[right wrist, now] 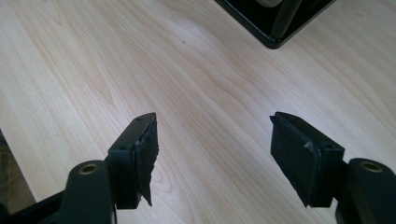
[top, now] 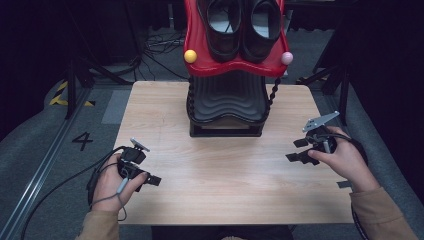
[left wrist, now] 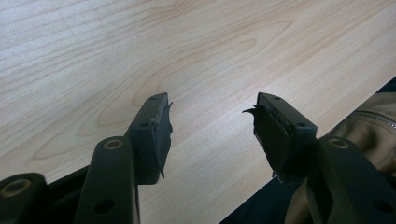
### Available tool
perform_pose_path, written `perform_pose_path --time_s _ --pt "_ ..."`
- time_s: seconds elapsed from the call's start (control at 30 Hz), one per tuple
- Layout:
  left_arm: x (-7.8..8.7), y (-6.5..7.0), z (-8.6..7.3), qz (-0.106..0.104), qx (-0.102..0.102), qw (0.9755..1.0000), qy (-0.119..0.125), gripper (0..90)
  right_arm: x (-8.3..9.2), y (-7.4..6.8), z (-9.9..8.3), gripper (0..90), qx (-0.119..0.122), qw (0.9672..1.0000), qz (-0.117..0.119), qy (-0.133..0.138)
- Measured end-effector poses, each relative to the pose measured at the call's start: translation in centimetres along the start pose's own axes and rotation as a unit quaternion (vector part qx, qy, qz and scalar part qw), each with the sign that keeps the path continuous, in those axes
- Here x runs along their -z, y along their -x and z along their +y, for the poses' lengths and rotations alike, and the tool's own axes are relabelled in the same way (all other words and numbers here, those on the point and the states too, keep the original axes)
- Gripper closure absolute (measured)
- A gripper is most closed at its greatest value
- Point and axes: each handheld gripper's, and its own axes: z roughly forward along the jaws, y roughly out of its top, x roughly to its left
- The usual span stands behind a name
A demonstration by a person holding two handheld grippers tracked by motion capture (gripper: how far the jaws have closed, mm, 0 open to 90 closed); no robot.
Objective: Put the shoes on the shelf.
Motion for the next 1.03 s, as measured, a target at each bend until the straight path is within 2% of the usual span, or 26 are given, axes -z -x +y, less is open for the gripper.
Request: perform_pose_path --time_s 0.17,0.23,0.37,0.53,0.67,0.73,0.8,0.93,1.03 --pt "0.1 0.2 -0.2 0.002 0.001 1.0000 0.002 46.6 -2.0 -0.2 -0.5 33.0 -0.004 0.9999 0.015 0.003" --pt "0.1 0.2 -0.3 0.002 0.001 1.0000 0.002 46.4 -2.5 -0.2 -0.8 33.4 -0.016 0.9995 0.026 0.011" --pt "0.0 0.0 -0.4 0.006 -0.005 1.0000 0.004 46.3 -3.3 -0.3 -0.9 32.9 -0.014 0.9998 0.012 0.000" --pt "-0.2 -0.1 -0.4 0.004 -0.009 0.9999 0.004 46.1 -4.5 -0.6 -1.3 31.4 -0.012 0.9997 0.014 -0.015" --pt "-0.6 -0.2 -0.3 0.002 -0.007 1.0000 -0.006 46.7 -5.8 -0.9 -1.7 35.2 -0.010 0.9979 0.007 -0.064" --pt "-0.7 -0.2 -0.2 0.000 -0.008 0.9999 -0.007 46.8 -6.5 -1.0 -1.8 36.5 -0.005 0.9966 -0.004 -0.083" --pt "-0.8 -0.3 -0.2 0.000 -0.008 0.9999 -0.010 46.8 -6.8 -1.2 -2.0 37.6 0.001 0.9937 -0.007 -0.112" --pt "-1.0 -0.4 0.0 0.001 -0.009 0.9999 -0.013 46.5 -7.1 -1.3 -2.3 37.1 0.002 0.9910 -0.014 -0.133" --pt "-1.4 -0.4 0.4 0.004 -0.012 0.9998 -0.013 45.7 -7.3 -1.1 -2.8 33.8 -0.003 0.9918 -0.017 -0.127"
